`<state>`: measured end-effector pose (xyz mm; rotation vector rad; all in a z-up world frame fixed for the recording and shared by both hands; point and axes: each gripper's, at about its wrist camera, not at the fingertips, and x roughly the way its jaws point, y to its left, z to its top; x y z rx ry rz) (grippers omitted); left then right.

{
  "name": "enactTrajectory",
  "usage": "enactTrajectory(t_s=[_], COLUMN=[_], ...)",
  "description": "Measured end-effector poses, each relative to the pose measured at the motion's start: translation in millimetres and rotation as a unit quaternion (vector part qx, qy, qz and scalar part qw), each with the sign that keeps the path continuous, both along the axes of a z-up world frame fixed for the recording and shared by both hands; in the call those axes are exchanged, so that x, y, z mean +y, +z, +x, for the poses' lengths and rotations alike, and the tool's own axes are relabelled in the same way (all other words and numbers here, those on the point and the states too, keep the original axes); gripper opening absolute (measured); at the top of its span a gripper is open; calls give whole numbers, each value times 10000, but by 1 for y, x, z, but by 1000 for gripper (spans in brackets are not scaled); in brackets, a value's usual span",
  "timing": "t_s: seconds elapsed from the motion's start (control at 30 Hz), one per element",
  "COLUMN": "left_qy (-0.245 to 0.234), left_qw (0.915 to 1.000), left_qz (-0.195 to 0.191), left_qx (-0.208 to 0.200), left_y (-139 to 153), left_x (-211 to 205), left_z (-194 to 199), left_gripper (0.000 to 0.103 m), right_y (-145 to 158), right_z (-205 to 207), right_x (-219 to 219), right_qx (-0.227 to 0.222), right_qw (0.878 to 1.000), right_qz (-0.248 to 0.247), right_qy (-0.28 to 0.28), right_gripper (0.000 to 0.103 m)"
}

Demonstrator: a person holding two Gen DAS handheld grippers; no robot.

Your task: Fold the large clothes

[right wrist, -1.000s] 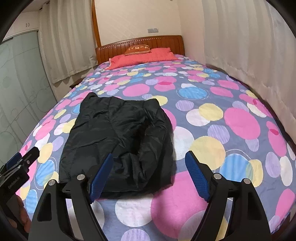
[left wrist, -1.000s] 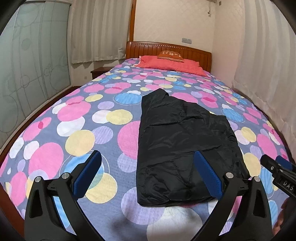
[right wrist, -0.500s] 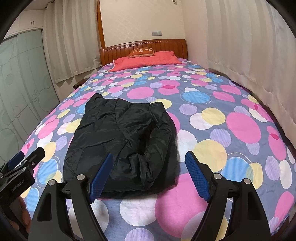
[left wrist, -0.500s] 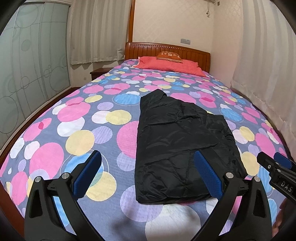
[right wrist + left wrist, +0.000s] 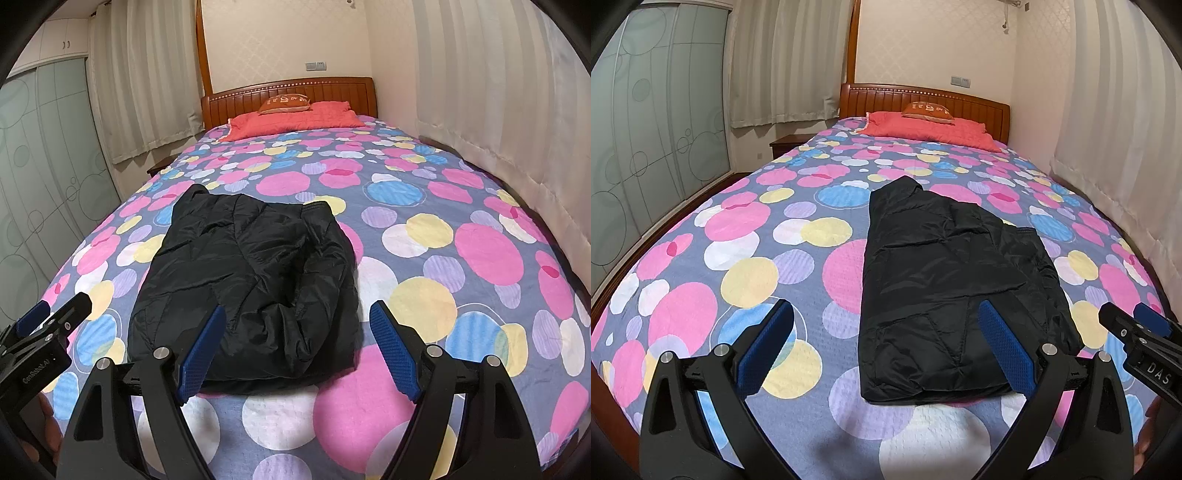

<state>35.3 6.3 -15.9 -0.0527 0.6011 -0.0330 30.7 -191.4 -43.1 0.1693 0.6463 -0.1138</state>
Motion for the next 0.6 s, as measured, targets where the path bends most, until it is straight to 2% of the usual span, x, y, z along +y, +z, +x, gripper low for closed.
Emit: enactTrajectory(t_s=[0.6], left_qy=[1], left_qw=[10000], left_qz=[-11], left_qx=[1], left_y=[0], left_x=[1], left_z=[0], left_gripper=[100], right_y=[-1], right_z=[0], right_x=[3], right_qx=[13], right_qw=[10000], right_qz=[-3], right_qy=[2], right_gripper=[79])
